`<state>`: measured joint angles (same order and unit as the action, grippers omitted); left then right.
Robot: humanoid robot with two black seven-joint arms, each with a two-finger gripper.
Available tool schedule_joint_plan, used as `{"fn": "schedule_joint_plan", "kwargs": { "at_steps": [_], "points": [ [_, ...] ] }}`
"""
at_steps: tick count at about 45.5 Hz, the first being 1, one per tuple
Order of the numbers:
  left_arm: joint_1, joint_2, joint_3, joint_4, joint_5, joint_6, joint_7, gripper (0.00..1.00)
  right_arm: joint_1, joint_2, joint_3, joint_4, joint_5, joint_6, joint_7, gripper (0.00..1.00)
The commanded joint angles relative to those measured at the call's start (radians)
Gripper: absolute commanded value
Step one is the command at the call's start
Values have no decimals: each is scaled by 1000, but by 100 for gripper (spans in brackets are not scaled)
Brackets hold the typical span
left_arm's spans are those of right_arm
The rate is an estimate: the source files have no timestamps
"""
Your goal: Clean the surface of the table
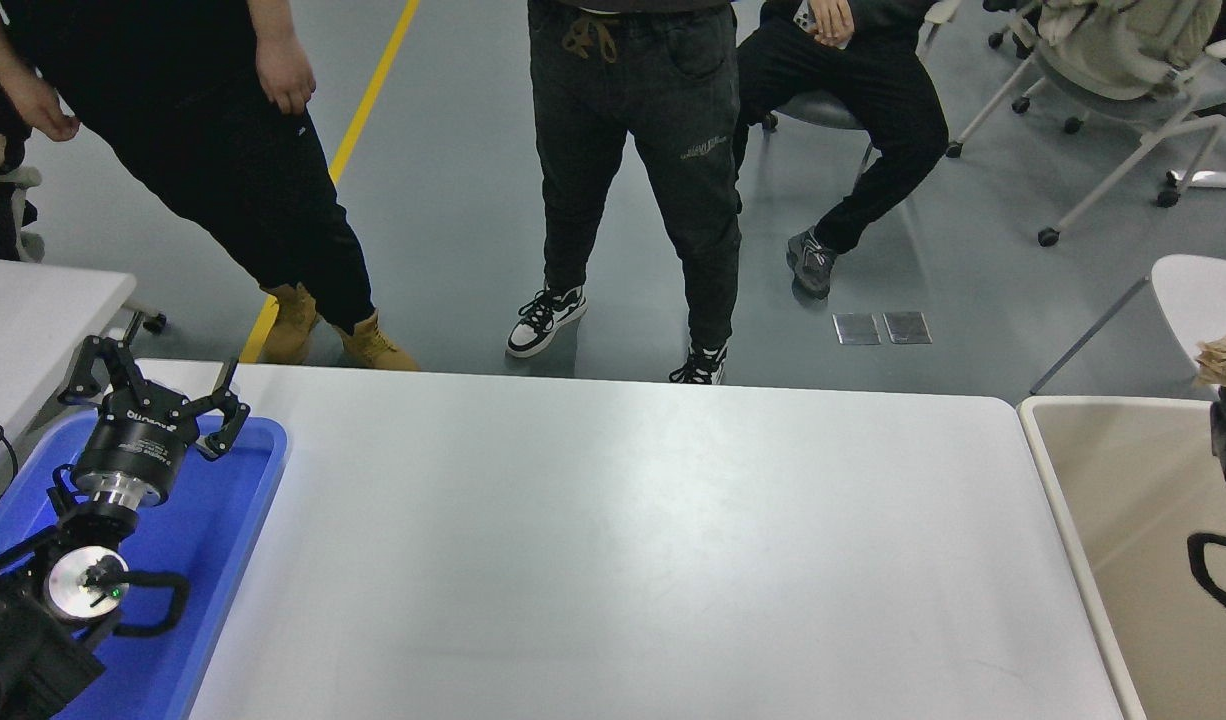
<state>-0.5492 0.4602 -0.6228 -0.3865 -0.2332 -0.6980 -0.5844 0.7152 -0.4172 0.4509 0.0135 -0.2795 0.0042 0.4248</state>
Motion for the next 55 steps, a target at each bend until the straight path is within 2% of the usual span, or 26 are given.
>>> {"fn": "schedule_joint_plan", "kwargs": {
  "at_steps": [1,10,16,28,45,48,55],
  "points": [
    [0,0,0,0,0,0,0,100,-13,8,-133,-24,0,-6,-176,0],
    [0,0,0,0,0,0,0,100,-22,9,-198,-24,-6,-3,-363,0],
    [0,0,0,0,0,0,0,100,-31,9,-250,-24,-7,3,-437,0],
    [0,0,0,0,0,0,0,100,-60,9,-305,-23,-3,14,-475,0],
    [0,0,0,0,0,0,0,100,-83,21,-316,-21,-3,13,-475,0],
    [0,0,0,0,0,0,0,100,-91,24,-316,-15,-1,13,-474,10],
    [0,0,0,0,0,0,0,100,-102,34,-314,-14,2,0,-472,60]
  ]
}}
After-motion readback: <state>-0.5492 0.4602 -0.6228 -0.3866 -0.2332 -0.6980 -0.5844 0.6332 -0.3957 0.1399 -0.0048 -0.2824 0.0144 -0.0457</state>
